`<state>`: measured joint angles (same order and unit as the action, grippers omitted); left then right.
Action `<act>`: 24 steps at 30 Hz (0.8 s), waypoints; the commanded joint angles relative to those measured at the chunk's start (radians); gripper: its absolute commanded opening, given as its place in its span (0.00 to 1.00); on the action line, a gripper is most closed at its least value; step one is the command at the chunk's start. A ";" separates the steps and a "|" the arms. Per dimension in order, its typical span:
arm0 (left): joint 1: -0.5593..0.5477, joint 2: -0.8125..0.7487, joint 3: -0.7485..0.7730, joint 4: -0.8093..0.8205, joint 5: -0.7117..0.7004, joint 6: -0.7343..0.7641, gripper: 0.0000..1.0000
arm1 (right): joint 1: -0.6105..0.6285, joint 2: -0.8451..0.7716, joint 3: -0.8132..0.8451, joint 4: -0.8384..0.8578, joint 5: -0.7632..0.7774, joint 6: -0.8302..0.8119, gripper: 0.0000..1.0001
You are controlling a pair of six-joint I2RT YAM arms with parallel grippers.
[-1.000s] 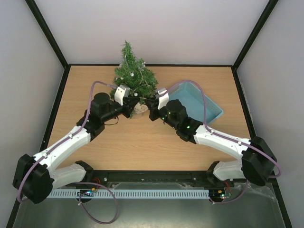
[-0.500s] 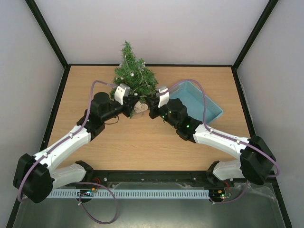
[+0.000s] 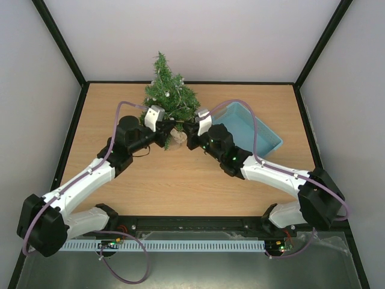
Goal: Decorate the small christmas tree
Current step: Place the decoration item on the Christmas tree.
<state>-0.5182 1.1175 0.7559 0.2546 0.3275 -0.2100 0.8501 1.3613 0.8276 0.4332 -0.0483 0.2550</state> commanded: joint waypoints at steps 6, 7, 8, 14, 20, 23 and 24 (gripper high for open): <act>0.007 0.020 0.019 -0.018 -0.011 0.019 0.02 | -0.008 0.005 0.026 -0.024 0.045 0.019 0.05; 0.007 0.019 0.020 -0.021 -0.008 0.017 0.02 | -0.008 0.000 0.025 -0.030 0.046 0.021 0.07; 0.006 0.018 0.019 -0.023 -0.004 0.018 0.02 | -0.008 -0.006 0.026 -0.037 0.046 0.022 0.09; 0.006 0.001 0.011 -0.030 0.031 0.017 0.04 | -0.008 -0.040 0.018 -0.090 0.047 0.030 0.13; 0.006 -0.023 -0.011 -0.015 0.066 0.006 0.07 | -0.008 -0.102 -0.008 -0.112 0.036 0.039 0.19; 0.006 -0.025 -0.013 -0.025 0.066 0.004 0.09 | -0.008 -0.124 -0.012 -0.127 0.027 0.038 0.22; 0.006 -0.027 -0.013 -0.030 0.063 0.003 0.09 | -0.008 -0.130 -0.012 -0.134 0.025 0.039 0.23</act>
<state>-0.5163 1.1114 0.7551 0.2176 0.3737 -0.2100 0.8482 1.2747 0.8261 0.3332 -0.0231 0.2890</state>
